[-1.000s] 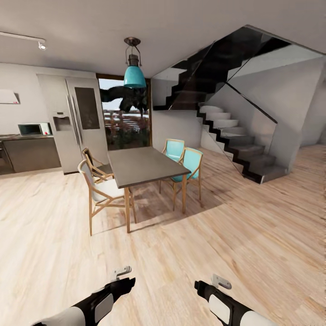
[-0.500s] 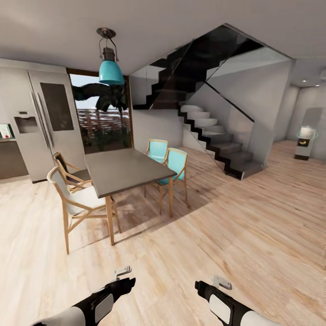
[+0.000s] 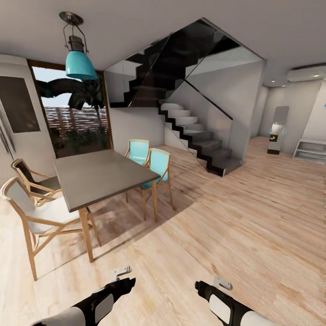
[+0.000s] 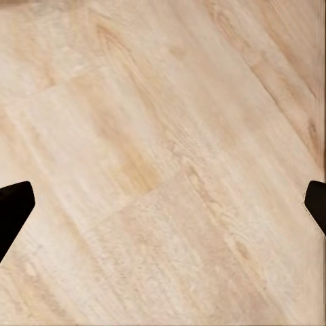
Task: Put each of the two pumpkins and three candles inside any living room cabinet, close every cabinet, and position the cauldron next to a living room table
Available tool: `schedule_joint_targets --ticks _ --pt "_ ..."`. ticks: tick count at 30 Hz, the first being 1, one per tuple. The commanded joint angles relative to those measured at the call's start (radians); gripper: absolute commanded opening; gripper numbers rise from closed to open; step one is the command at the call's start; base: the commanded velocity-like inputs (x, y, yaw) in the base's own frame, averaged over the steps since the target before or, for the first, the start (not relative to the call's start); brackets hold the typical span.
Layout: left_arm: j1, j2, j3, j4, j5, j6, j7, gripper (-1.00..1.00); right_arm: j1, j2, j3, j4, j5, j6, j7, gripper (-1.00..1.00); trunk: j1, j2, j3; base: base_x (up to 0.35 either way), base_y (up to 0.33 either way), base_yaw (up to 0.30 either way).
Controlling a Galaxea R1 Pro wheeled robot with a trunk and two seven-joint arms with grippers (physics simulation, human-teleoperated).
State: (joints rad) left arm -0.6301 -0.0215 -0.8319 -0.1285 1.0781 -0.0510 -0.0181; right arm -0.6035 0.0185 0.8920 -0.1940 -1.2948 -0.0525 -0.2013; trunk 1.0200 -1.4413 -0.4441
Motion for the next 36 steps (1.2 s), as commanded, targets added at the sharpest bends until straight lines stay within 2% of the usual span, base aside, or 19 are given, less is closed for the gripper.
schedule_joint_targets --ticks 1,36 --pt "-0.001 0.000 -0.009 0.001 0.010 -0.004 -0.002 1.00 -0.001 0.000 0.008 -0.001 -0.011 -0.004 -0.005 1.00 0.001 -0.001 -0.002 0.330 0.001 -0.269" --pt "-0.001 -0.013 -0.007 0.001 0.009 -0.004 -0.002 1.00 -0.001 0.000 0.008 -0.001 -0.011 -0.004 -0.006 1.00 0.001 -0.001 -0.027 0.335 0.000 -0.269"
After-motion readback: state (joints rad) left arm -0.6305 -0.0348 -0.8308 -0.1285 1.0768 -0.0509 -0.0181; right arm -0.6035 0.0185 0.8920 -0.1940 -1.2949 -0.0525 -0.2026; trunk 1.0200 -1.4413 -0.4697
